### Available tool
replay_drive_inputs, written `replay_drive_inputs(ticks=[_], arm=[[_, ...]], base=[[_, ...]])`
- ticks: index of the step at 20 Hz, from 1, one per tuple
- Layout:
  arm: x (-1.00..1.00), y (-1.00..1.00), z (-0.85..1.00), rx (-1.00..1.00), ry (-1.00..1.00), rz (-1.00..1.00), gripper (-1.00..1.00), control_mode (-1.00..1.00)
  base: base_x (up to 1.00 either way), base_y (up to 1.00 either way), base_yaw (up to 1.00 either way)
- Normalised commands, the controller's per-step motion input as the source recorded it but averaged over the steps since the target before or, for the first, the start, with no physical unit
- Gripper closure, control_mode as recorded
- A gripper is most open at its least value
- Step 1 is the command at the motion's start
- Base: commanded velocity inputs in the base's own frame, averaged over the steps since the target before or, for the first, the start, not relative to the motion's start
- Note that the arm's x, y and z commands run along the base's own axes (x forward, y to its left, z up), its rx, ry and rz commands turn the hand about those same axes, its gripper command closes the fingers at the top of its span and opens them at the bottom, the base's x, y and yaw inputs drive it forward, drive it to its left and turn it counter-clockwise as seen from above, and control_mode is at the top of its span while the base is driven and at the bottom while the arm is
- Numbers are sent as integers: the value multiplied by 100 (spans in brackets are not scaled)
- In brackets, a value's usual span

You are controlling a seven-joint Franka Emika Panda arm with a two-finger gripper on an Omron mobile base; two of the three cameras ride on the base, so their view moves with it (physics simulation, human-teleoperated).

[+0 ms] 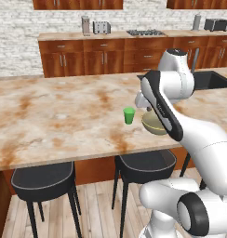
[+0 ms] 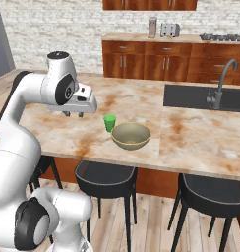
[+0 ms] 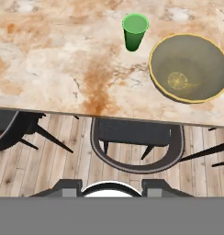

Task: Place the cup inside the bowl on the dining table and move the bowl to any counter.

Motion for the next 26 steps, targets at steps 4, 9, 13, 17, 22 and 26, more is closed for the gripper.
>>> replay_drive_inputs(ticks=[4,9,13,17,22,26], arm=[[0,0,-7,0,-8,0,-100,-100],[5,0,-5,0,-7,0,-100,-100],[24,0,-12,-2,-10,0,-100,-100],[52,0,0,-7,-1,0,-100,-100],[28,0,0,-4,0,0,-100,-100],[23,2,0,-1,0,-7,-100,-100]], base=[[0,0,0],[0,0,0],[0,0,0],[0,0,0],[0,0,0],[0,0,0]])
